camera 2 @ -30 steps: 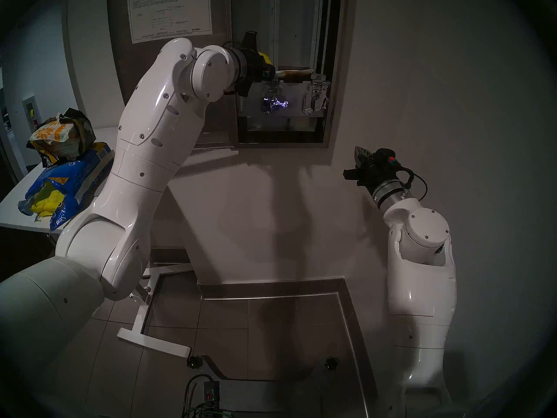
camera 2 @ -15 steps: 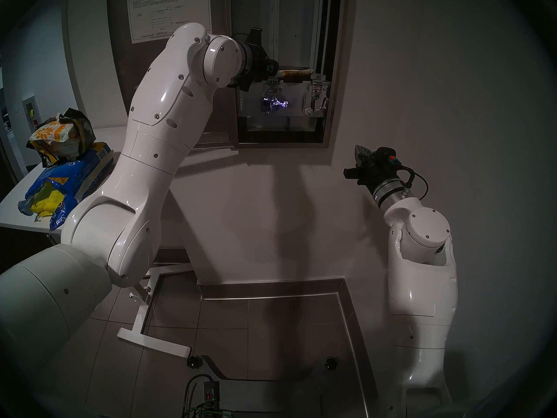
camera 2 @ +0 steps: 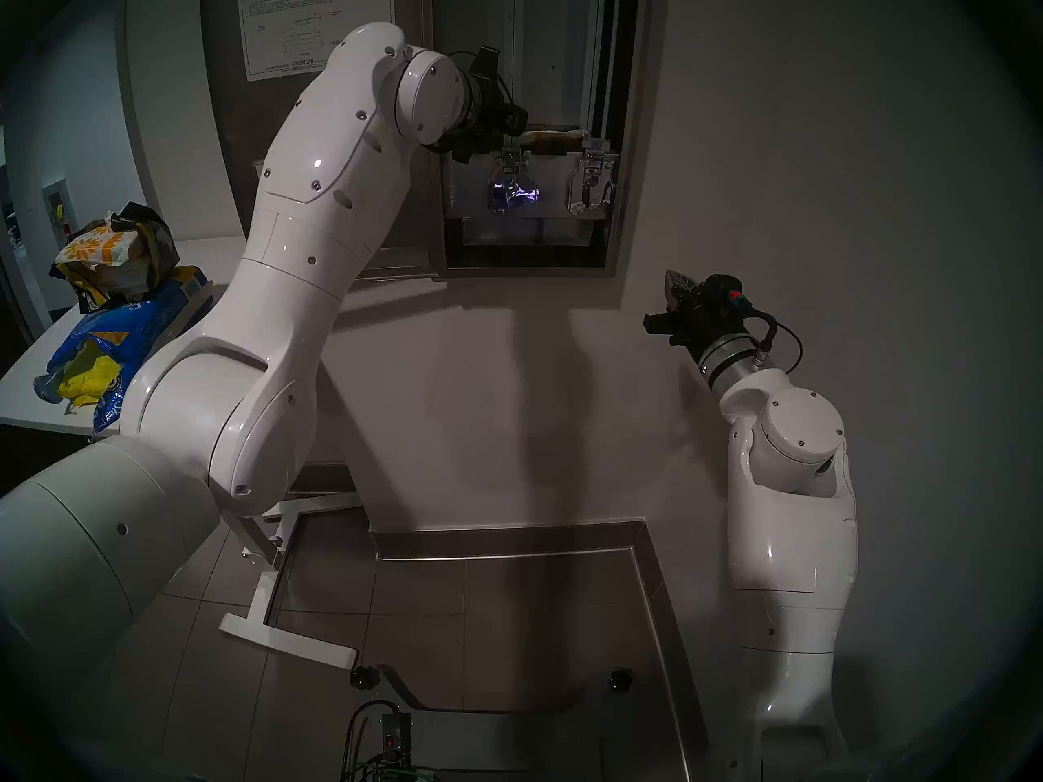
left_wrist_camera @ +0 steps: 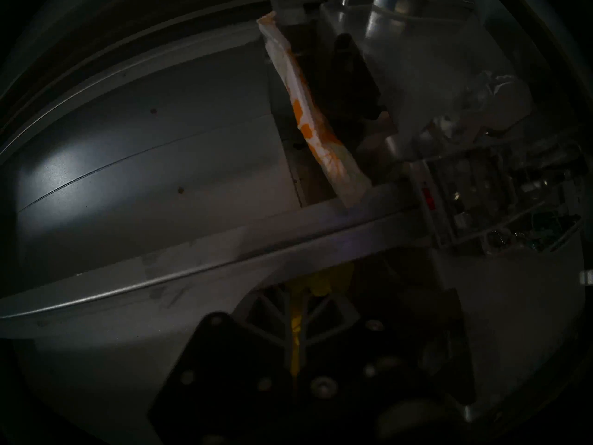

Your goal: Open the dispenser door, put the pads inside, close the door

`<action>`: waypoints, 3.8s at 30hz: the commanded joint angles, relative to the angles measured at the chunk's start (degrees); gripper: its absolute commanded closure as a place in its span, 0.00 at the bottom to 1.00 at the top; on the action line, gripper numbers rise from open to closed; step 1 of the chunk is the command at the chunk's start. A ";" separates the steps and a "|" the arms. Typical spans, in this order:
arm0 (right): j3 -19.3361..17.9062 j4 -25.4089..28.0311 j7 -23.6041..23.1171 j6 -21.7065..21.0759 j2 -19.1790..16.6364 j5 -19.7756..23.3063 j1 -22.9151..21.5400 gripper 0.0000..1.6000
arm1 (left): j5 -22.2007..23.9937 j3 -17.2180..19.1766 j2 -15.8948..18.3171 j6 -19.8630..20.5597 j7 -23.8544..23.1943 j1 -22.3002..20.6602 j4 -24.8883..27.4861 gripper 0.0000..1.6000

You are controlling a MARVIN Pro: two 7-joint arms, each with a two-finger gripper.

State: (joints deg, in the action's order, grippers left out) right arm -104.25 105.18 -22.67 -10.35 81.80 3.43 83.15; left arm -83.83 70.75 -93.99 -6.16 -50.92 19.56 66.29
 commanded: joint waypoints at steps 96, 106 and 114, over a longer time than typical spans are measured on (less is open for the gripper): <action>0.56 2.78 1.23 0.36 -1.48 1.00 -0.71 0.84 | 1.21 6.34 -2.93 2.75 -8.34 10.97 20.81 1.00; 0.64 2.76 1.35 0.38 -1.61 1.13 -0.68 0.84 | 0.33 6.25 -3.61 3.16 -6.86 10.38 19.06 1.00; 0.71 2.74 1.45 0.39 -1.72 1.24 -0.66 0.84 | -0.34 6.17 -4.23 3.56 -5.19 9.66 17.33 1.00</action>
State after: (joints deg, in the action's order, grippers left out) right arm -103.40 105.92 -21.21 -10.38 80.45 4.66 83.76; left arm -83.86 76.93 -97.30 -2.77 -58.64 32.80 83.77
